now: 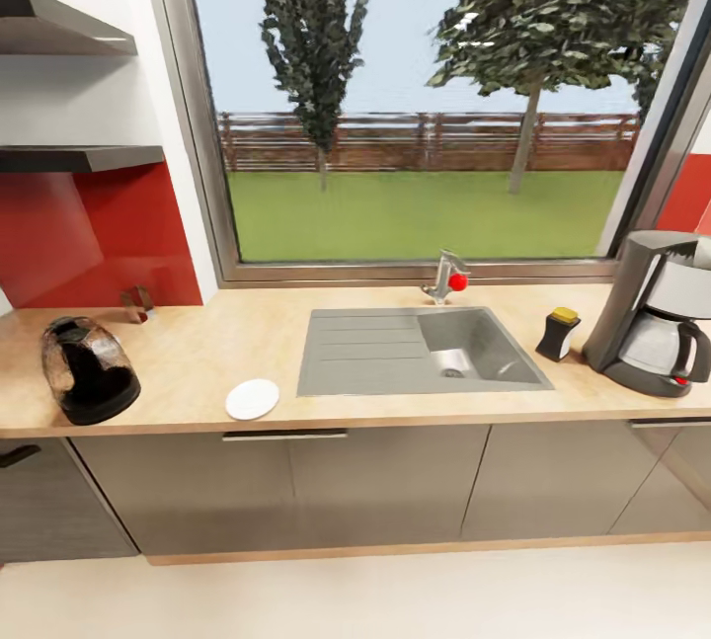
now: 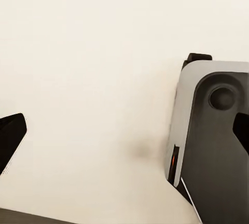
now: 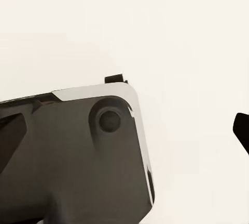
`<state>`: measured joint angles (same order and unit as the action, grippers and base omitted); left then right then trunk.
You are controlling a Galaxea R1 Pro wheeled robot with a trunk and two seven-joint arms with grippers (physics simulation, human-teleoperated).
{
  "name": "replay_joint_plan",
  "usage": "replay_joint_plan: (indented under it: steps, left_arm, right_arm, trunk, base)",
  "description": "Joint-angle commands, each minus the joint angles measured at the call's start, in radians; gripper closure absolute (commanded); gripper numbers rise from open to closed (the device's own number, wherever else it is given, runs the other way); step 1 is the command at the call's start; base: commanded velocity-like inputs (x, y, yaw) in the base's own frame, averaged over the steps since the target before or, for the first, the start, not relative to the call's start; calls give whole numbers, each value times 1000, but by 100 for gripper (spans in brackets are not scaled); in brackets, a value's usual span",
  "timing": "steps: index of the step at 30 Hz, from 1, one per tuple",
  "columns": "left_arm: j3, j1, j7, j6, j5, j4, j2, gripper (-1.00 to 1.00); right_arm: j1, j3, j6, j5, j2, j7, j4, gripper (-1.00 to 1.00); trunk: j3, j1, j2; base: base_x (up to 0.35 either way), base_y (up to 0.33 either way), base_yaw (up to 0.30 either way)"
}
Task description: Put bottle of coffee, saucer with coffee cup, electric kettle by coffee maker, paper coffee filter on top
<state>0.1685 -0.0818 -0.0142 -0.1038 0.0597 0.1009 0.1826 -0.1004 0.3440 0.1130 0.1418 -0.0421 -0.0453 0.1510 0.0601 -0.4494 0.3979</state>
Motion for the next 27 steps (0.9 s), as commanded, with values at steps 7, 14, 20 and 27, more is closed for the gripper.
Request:
replay_joint_plan:
  steps: [7,14,20,27]
  left_arm:
    - [8,-1,-1,-4,6,-1,0,-100]
    - [7,-1,-1,-4,6,-1,0,-100]
    - [7,-1,-2,-4,6,-1,0,-100]
    - [0,-2,-6,-4,35,9,-28,-100]
  right_arm:
    - [-1,9,4,10,0,-2,-1,-100]
    - [-1,9,4,10,-1,-2,-1,-100]
    - [-1,9,4,10,-1,-1,-1,-100]
    - [-1,10,4,8,1,-1,2,-100]
  trunk:
    - [2,-1,2]
    - [2,-1,2]
    - [2,-1,2]
    - [2,-1,2]
  base:
    - [0,306,-1]
    - [0,306,-119]
    - [-11,306,-109]
    - [-34,126,-10]
